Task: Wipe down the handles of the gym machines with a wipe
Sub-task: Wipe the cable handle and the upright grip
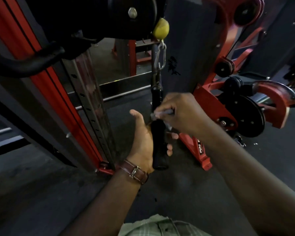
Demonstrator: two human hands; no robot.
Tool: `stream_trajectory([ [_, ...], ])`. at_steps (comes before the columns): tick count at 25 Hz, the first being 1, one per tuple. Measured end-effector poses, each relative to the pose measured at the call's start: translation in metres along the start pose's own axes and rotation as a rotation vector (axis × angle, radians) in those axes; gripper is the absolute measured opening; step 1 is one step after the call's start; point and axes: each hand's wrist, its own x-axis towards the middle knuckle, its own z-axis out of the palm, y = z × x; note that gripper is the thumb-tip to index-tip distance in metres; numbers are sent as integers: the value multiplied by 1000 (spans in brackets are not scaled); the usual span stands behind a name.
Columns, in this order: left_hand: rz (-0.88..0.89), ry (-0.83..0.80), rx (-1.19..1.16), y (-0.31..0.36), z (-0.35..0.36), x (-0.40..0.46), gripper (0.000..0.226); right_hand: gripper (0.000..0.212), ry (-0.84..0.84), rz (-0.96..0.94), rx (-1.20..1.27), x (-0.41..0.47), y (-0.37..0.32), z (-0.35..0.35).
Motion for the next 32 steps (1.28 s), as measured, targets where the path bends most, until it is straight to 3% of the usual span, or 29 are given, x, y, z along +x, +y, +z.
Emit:
stream_trajectory([
  [2, -17, -14, -18, -2, -4, -3, 94, 7, -64, 1, -141, 28, 3, 4],
  [4, -9, -130, -151, -1, -14, -9, 50, 9, -44, 34, -231, 40, 6, 14],
  [6, 10, -280, -273, -5, -33, -18, 57, 9, 40, 44, -240, 38, 8, 15],
  [8, 35, -386, -296, -11, -48, -23, 58, 7, -14, 43, -158, 29, 1, 6],
  [11, 45, -358, -246, -19, -54, -26, 59, 6, -410, 15, -125, 24, -19, -2],
  [12, 45, -345, -230, -21, -53, -26, 59, 7, -447, 1, -182, 29, -20, -2],
  [15, 69, -276, -173, -23, -54, -26, 52, 7, -338, 49, -219, 45, -19, -2],
  [20, 99, -190, -134, -18, -52, -25, 35, 12, -684, -127, -310, 24, -41, 3],
  [24, 103, -221, -141, -15, -49, -27, 54, 9, -314, 102, -203, 36, -19, 1],
  [28, 106, -140, -197, -5, -42, -28, 42, 10, 139, 79, 97, -30, -16, 29],
  [32, 103, -126, -75, -3, -34, -32, 39, 14, 500, 338, 378, -42, 4, 62],
])
